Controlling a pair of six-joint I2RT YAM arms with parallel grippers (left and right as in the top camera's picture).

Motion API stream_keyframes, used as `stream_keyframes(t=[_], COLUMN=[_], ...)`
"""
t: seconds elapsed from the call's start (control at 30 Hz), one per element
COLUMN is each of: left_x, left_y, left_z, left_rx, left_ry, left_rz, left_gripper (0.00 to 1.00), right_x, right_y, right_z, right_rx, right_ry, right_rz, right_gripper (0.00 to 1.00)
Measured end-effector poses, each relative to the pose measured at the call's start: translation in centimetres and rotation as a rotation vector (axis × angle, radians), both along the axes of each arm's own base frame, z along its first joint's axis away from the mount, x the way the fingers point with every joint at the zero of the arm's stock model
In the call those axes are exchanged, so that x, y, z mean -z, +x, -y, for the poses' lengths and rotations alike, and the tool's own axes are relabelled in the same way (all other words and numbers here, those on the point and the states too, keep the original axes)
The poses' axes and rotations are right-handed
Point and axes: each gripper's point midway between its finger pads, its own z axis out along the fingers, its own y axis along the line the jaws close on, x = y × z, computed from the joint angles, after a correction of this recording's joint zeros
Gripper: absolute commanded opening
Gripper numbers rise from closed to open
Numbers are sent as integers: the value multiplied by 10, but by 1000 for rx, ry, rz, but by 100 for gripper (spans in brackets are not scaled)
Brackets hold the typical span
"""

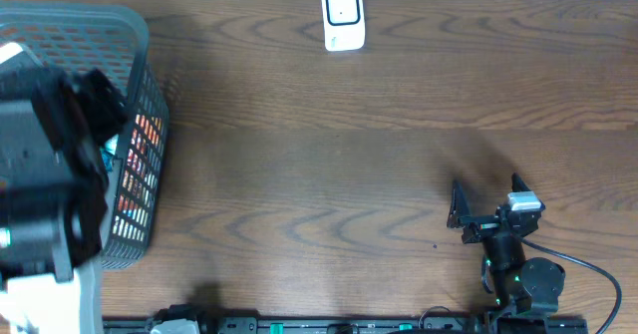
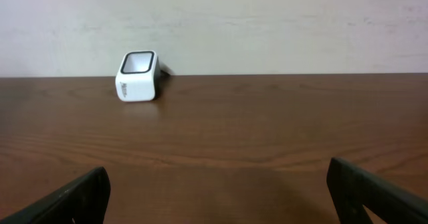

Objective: Scan the item barcode
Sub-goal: 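Move the left gripper over the basket and reach down inside, then grasp the teal mouthwash bottle with the left gripper and lift it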

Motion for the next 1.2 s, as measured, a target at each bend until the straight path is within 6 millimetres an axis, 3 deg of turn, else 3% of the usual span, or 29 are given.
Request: stream_keyframes(t=[0.23,0.37,0.93,1.2], left_x=[41,57,175,226], left_y=[11,16,44,61], left_z=[-62,-81,-119,-118], left_rx=[-255,-318,-520,-495], left_ry=[-88,-108,-285,-376], left_rz=[-77,-108,-349,-439], left_gripper=[98,98,98,98], right_x=[0,0,0,0], right_y=[0,0,0,0], right_z=[0,0,0,0], right_rx=[0,0,0,0], right_ry=[0,0,0,0], right_rz=[0,0,0,0], right_gripper=[99,99,99,99])
